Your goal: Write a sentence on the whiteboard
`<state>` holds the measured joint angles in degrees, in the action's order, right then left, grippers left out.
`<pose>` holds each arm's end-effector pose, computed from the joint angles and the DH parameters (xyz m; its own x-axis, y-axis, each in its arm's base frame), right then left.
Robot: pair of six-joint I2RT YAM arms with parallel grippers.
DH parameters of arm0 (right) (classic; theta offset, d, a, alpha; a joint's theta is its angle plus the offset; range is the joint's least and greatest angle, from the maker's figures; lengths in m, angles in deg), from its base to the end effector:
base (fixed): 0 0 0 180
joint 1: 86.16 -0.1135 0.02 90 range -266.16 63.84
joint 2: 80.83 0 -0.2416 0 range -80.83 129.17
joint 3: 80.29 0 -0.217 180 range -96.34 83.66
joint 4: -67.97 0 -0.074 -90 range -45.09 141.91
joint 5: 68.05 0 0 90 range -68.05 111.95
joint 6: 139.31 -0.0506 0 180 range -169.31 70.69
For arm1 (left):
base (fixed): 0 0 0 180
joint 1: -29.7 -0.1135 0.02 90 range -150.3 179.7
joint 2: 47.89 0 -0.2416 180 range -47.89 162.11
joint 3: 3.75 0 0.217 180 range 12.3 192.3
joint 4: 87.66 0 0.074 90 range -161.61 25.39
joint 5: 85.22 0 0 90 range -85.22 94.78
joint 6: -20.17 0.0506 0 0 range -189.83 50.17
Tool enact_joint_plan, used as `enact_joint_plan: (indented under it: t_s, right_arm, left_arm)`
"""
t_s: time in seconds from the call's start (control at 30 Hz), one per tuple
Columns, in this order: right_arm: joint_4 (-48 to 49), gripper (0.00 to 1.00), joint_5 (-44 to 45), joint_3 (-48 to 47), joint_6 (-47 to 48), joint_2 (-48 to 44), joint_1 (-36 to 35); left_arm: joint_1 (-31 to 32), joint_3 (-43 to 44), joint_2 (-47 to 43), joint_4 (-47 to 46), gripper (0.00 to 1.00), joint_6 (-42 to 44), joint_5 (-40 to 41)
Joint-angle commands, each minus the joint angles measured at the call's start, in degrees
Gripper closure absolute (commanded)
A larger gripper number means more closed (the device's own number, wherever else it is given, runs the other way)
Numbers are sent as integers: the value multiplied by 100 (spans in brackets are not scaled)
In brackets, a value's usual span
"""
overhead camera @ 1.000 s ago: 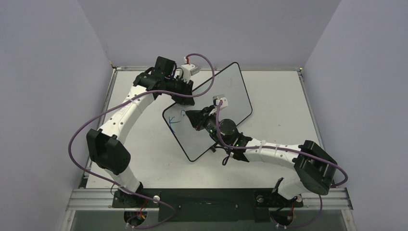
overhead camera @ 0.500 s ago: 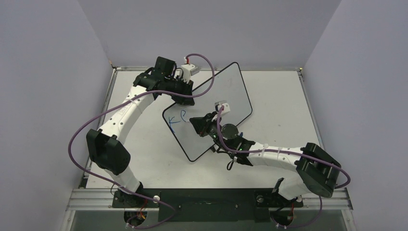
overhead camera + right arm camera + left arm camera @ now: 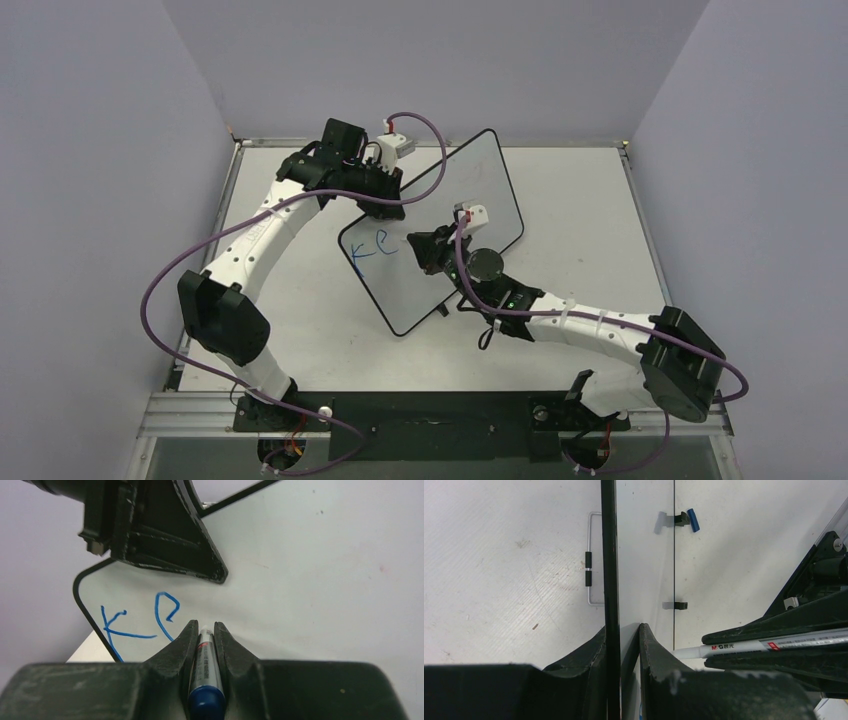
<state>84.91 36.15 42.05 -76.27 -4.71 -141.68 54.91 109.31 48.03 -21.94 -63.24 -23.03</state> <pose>0.1749 0.2328 0.2761 -0.3127 0.3210 -0.8940 -0.5817 0.6793 0.4474 0.2893 -0.1623 0.3287 -0.5987 0.3940 -0.6974 0.7295 0.6277 -0.2716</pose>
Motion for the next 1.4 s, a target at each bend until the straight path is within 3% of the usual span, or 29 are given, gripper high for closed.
enact_joint_plan:
  t_s: [0.0,1.37]
  right_arm:
    - [68,100,74,-386,191,-158,24]
    - [404,100,-253,-953,-72,599,154]
  left_arm:
    - [36,-99,-87,-361,100,726,734]
    - [89,-92,-188,-388,100,677,686]
